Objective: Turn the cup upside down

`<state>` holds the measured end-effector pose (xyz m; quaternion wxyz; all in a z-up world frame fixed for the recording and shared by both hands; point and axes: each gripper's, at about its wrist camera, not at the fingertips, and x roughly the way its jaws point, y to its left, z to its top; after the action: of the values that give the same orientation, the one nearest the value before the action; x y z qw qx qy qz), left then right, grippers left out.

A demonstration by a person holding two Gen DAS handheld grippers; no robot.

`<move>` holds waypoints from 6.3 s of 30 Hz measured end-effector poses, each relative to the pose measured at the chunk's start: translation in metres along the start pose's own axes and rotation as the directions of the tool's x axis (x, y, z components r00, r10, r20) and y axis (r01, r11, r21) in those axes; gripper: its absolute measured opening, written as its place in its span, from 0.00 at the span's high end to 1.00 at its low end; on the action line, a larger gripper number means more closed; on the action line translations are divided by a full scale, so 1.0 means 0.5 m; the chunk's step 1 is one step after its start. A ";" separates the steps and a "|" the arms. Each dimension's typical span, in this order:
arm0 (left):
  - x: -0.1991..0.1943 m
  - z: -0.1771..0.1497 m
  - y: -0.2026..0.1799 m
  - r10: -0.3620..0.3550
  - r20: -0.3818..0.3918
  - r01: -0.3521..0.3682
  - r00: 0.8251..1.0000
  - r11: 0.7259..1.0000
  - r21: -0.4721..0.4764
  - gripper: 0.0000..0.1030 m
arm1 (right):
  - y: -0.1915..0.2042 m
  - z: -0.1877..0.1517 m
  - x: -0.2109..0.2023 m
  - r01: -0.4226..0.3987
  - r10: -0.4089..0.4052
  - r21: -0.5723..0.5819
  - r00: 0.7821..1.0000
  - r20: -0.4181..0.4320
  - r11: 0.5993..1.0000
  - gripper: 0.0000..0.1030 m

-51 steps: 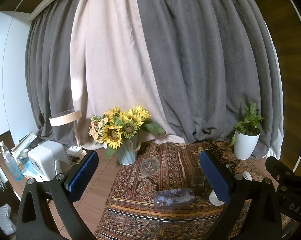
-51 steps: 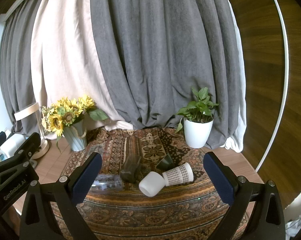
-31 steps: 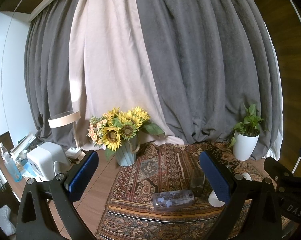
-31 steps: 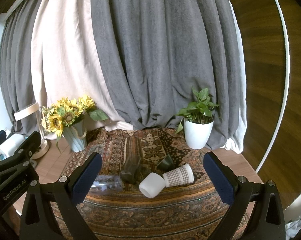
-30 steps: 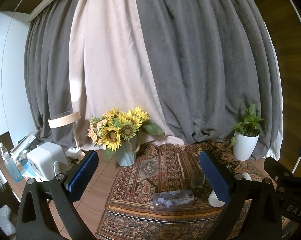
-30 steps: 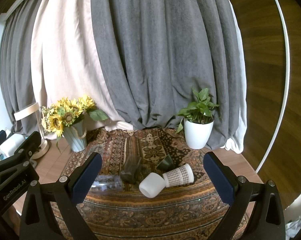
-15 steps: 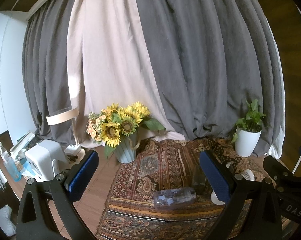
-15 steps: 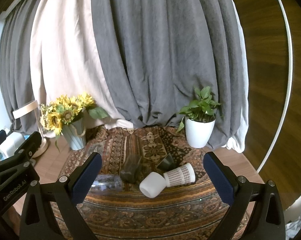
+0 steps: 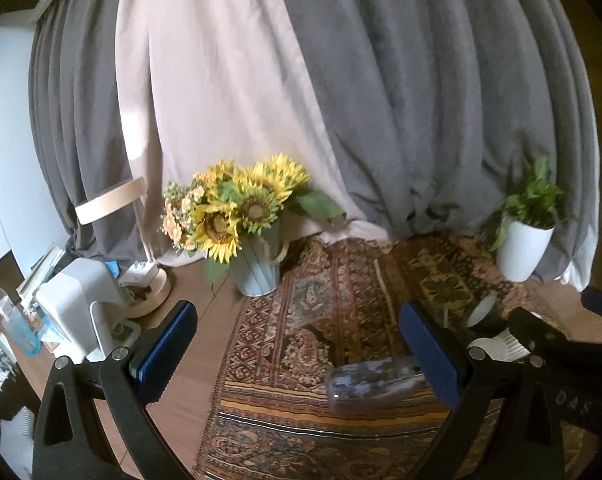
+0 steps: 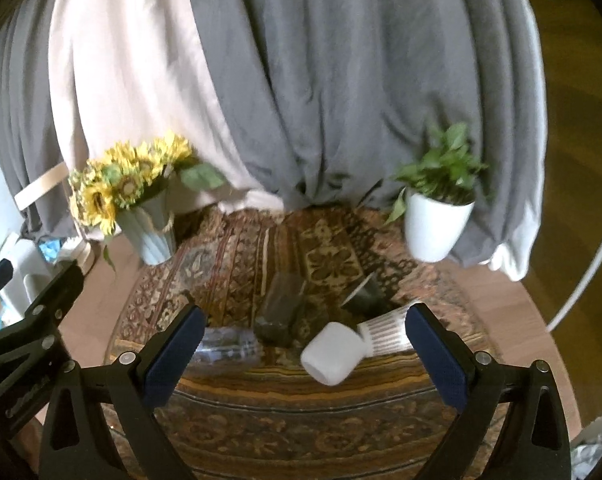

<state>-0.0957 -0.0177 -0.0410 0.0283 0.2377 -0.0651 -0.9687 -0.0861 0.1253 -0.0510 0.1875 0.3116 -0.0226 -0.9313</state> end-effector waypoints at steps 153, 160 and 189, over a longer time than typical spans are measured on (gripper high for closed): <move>-0.050 -0.284 -0.295 -0.122 -0.395 0.177 0.910 0.979 0.105 0.00 | -0.260 -0.226 -0.035 -0.004 0.012 0.029 0.954 -0.301 1.000 0.30; -0.051 -0.341 -0.362 -0.104 -0.361 0.170 0.927 0.973 0.158 0.03 | -0.301 -0.268 -0.024 -0.001 -0.001 -0.007 0.945 -0.327 1.000 0.30; 0.004 -0.380 -0.377 -0.092 -0.338 0.123 0.937 0.990 0.072 0.44 | -0.331 -0.312 0.002 0.002 -0.004 -0.006 0.925 -0.381 1.000 0.30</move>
<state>-0.0139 0.1476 -0.2350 -0.0250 0.4023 -0.0909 -0.9106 -0.0503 0.2904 -0.2033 0.1876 0.4860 0.0172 -0.8534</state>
